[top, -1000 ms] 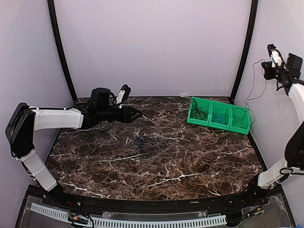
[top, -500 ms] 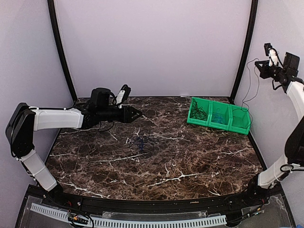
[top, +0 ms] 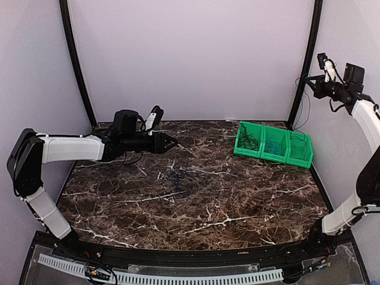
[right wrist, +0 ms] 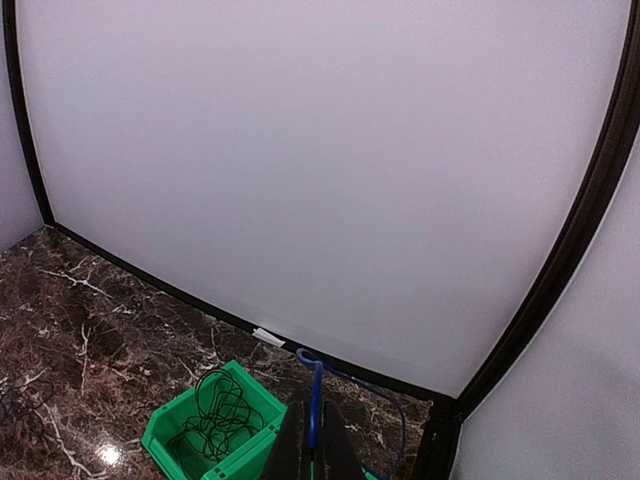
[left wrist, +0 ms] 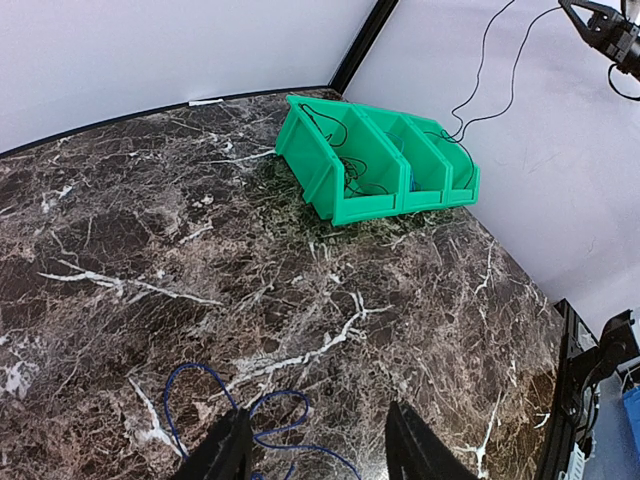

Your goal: Untangle the cables

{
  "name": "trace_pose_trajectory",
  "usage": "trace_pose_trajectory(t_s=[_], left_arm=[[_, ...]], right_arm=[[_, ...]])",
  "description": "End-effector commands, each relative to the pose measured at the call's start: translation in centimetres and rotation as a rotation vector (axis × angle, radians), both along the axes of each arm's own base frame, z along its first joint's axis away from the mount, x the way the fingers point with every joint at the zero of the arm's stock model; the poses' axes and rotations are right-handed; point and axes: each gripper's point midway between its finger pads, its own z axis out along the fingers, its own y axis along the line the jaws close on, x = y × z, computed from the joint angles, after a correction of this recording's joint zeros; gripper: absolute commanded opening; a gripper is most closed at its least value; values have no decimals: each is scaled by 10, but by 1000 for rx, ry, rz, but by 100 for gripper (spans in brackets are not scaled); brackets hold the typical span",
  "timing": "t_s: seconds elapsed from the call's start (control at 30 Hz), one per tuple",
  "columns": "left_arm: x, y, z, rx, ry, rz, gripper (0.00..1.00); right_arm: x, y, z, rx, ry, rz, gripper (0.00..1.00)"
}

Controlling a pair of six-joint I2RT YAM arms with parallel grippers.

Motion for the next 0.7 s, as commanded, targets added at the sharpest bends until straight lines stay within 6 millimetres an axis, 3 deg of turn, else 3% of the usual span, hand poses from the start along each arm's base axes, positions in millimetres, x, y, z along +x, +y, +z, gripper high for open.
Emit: trace_pose_trajectory(t_s=[0.0,0.37,0.67], left_arm=[[-4,-5,8,-5,-16,-27,48],[-5,-6,5,2,-12,-31,49],[-5,-7,4,3,-9,-36,48]], right_arm=[[3,7,10,12,-26,25,0],[20,-16,-21,-46,7,-80,0],[9,-59,-19,-48,-6,-187,0]])
